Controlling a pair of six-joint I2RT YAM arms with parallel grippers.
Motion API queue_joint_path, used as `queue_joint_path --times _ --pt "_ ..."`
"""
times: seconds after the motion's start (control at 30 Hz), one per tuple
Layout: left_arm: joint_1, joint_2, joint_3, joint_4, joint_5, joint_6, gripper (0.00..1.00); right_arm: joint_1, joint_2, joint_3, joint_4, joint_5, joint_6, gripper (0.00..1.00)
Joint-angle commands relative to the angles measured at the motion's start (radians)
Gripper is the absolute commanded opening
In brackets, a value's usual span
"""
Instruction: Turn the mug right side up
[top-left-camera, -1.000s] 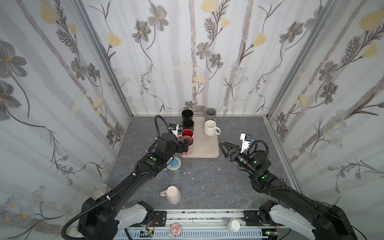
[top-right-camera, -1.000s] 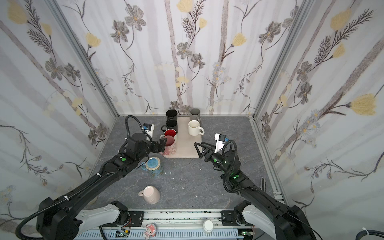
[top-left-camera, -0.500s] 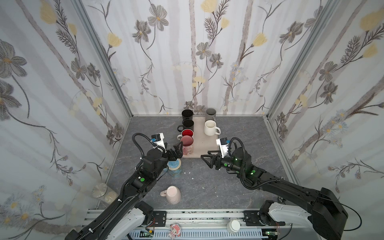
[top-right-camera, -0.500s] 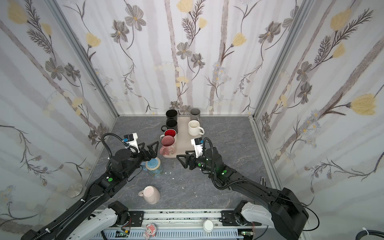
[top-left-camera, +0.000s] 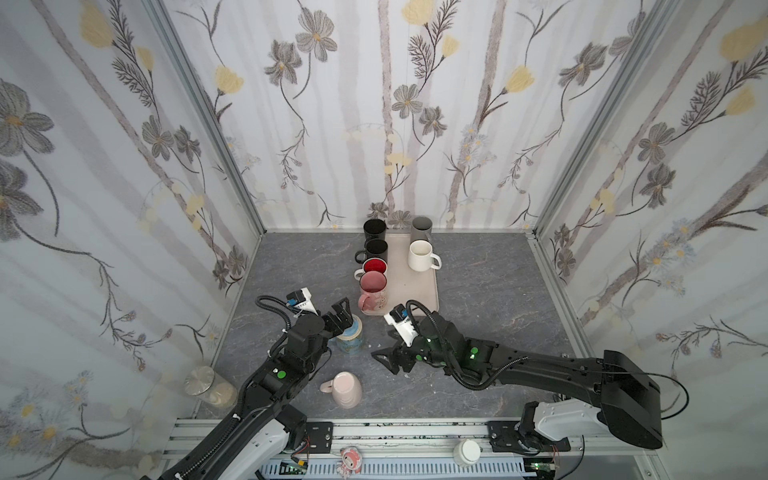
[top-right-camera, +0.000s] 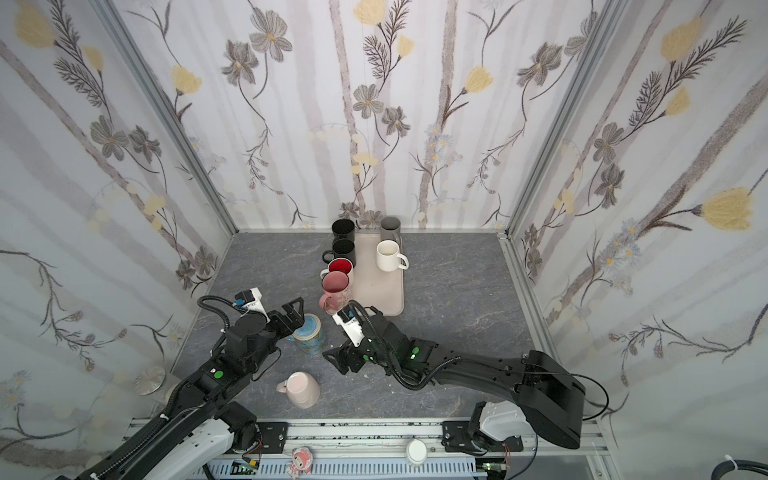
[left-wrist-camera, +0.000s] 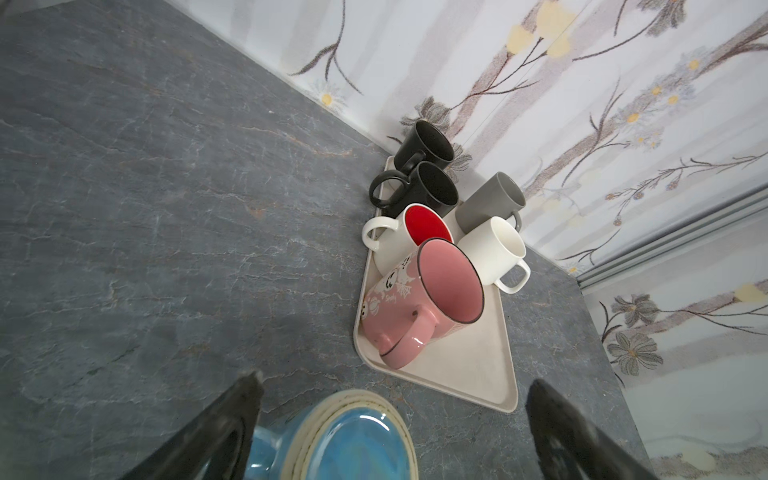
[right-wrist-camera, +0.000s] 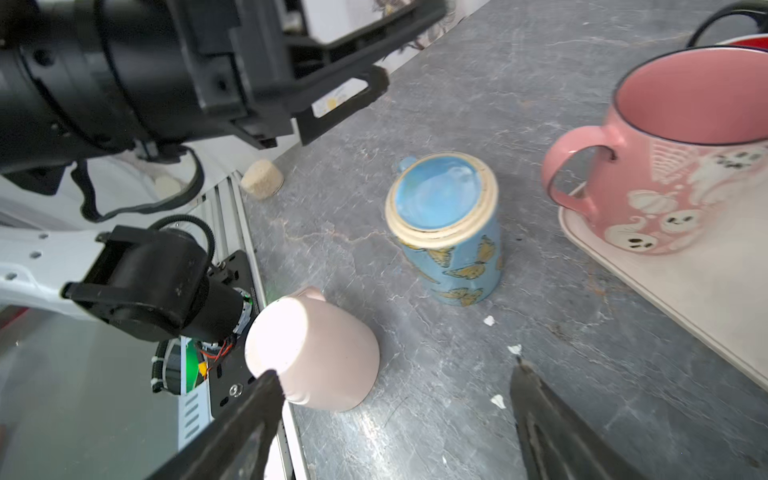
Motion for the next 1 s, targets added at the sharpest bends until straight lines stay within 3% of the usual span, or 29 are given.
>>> queue_joint_path --times 0.0,0.23,0.5,0.97 --pt "0.001 -0.058 -0.025 -0.074 -0.039 -0.114 1.0 0.018 0.017 0.022 -0.041 0.085 -0.068 0.86" --pt "-0.012 -0.152 -0.04 -0.252 -0.071 -0.282 1.0 0.047 0.054 0.046 -0.036 0.044 -0.094 0.87" --pt "-0.011 -0.194 0.022 -0.315 -0.174 -0.256 1.0 0.191 0.212 0.177 -0.029 0.094 -0.244 0.95" --pt "-0.01 -0.237 0.077 -0.355 -0.242 -0.203 1.0 0.245 0.436 0.31 -0.001 0.142 -0.348 0.94"
